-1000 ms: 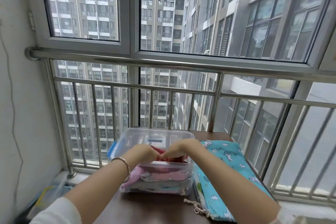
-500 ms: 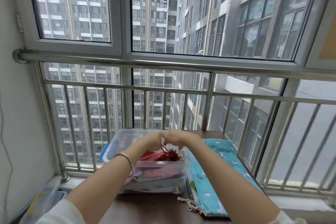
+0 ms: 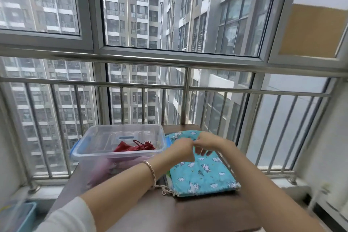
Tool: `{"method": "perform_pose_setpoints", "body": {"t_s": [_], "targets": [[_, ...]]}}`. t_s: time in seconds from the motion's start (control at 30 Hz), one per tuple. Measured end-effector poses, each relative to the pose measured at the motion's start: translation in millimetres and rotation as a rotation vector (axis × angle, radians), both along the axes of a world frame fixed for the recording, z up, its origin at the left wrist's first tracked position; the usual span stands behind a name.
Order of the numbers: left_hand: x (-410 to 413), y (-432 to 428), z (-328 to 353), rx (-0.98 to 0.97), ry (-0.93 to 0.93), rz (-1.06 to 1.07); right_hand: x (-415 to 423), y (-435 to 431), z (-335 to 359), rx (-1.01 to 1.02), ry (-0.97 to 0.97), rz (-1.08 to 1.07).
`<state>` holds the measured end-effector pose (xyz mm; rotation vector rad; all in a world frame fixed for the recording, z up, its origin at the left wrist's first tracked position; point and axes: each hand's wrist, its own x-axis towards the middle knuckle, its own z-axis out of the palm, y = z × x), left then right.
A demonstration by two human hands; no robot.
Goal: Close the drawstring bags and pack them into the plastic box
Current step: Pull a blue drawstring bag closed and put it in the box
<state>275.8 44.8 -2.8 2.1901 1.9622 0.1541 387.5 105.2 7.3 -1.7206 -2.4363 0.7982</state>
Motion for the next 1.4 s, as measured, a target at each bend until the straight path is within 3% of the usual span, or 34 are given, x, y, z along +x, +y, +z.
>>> {"method": "perform_pose_setpoints", "body": {"t_s": [0.1, 0.23, 0.37, 0.57, 0.67, 0.77, 0.9, 1.0, 1.1, 1.23, 1.33, 1.4], "targets": [[6, -7, -36, -0.236, 0.252, -0.103, 21, -12, -25, -0.268, -0.326, 0.012], [2, -13, -69, -0.286, 0.380, -0.131, 28, -28, -52, -0.238, -0.518, 0.049], [-3, -13, -68, -0.249, 0.286, -0.132, 26, -40, -61, -0.097, -0.595, 0.075], [-3, 1, -55, -0.140, 0.063, -0.038, 15, -39, -70, -0.052, -0.590, 0.039], [4, 7, -51, 0.039, -0.233, 0.097, 10, -34, -58, 0.015, -0.520, 0.037], [10, 12, -48, 0.109, -0.641, 0.252, 5, -20, -31, 0.089, -0.349, -0.035], [15, 15, -40, 0.140, -0.892, 0.395, -10, 25, -1, 0.089, 0.304, -0.398], [14, 14, -42, -0.015, -0.917, 0.346, -24, 48, 26, -0.152, 0.923, -0.504], [10, 9, -50, -0.209, -0.763, 0.255, -35, 59, 47, -0.424, 1.340, -0.359], [2, 0, -51, -0.374, -0.784, 0.192, -44, 60, 73, -0.508, 1.595, -0.038], [-9, 2, -52, -0.385, -0.843, 0.232, -45, 50, 95, -0.371, 1.560, 0.093], [-11, 3, -45, -0.296, -0.882, 0.214, -43, 48, 101, -0.219, 1.465, 0.058]]}}
